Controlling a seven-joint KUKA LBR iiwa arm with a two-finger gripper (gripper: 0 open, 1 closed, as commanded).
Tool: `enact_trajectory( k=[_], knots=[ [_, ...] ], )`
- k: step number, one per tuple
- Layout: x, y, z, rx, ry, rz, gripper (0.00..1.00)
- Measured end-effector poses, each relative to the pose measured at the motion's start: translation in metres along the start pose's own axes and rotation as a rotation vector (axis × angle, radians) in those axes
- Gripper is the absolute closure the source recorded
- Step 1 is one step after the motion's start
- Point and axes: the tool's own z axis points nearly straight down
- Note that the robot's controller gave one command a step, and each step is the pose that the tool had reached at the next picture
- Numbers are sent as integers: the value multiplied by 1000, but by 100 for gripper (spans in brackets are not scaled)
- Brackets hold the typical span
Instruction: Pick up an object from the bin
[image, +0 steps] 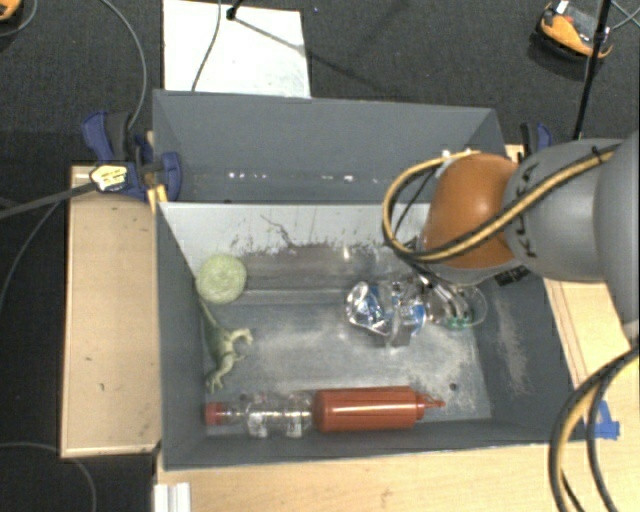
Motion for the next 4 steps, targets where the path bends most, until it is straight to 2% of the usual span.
enact_trajectory(
  k=[2, 4],
  knots=[
    [1, 0, -4, 0, -1, -1, 100],
    [0, 0, -29, -1, -3, -2, 100]
  ],
)
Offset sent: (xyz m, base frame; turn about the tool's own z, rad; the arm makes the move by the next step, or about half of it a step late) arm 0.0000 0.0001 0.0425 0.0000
